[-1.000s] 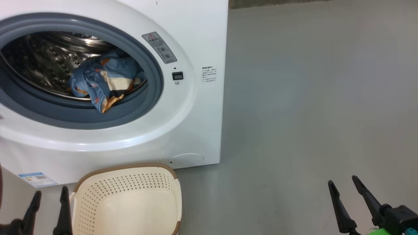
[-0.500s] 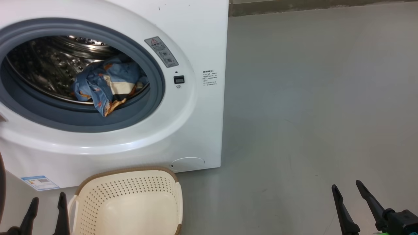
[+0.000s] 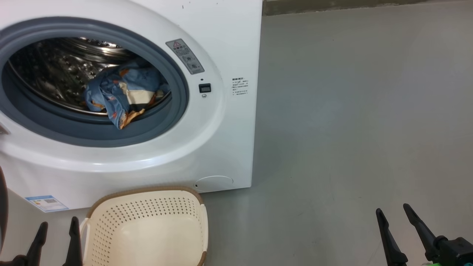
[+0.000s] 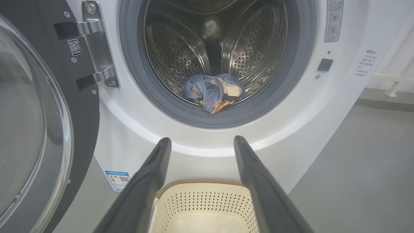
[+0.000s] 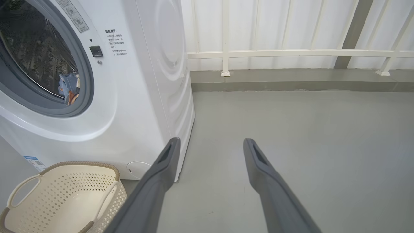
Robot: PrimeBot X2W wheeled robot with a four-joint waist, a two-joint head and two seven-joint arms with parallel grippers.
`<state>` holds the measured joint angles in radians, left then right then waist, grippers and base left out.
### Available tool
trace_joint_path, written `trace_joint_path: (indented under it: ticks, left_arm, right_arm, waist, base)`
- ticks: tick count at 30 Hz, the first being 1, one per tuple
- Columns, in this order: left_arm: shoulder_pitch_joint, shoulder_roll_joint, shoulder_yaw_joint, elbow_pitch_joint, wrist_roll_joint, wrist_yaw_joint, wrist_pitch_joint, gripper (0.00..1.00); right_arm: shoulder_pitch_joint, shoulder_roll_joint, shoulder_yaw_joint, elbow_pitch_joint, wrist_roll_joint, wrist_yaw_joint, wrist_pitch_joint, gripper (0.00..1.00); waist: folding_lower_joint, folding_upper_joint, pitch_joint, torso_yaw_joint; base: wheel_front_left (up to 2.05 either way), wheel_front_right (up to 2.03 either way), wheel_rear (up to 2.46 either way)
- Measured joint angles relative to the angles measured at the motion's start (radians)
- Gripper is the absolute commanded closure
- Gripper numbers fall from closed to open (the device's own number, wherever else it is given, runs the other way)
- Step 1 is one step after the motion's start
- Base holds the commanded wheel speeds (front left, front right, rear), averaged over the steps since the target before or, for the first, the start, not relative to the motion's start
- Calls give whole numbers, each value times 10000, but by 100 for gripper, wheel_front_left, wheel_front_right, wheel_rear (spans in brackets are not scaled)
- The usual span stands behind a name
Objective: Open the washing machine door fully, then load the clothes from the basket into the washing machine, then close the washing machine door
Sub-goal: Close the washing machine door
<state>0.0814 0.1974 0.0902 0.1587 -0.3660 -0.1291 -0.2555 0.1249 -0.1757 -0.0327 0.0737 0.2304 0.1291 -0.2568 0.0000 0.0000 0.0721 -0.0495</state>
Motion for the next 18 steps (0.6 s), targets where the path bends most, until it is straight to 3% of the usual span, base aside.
trace_joint_path:
  ticks: [8, 18]
  left_arm:
    - [-9, 6, -42, 27, 4, 0, 0, 0]
    - [-10, 13, -63, -125, 15, 0, 0, 0]
  right_arm:
    - [-3, 69, -17, -38, -2, 0, 0, 0]
    - [-3, 84, -71, -46, -2, 0, 0, 0]
  waist:
    - [0, 0, 32, 6]
    - [0, 0, 25, -9]
  base:
    - [-39, 39, 0]
    - [-145, 145, 0]
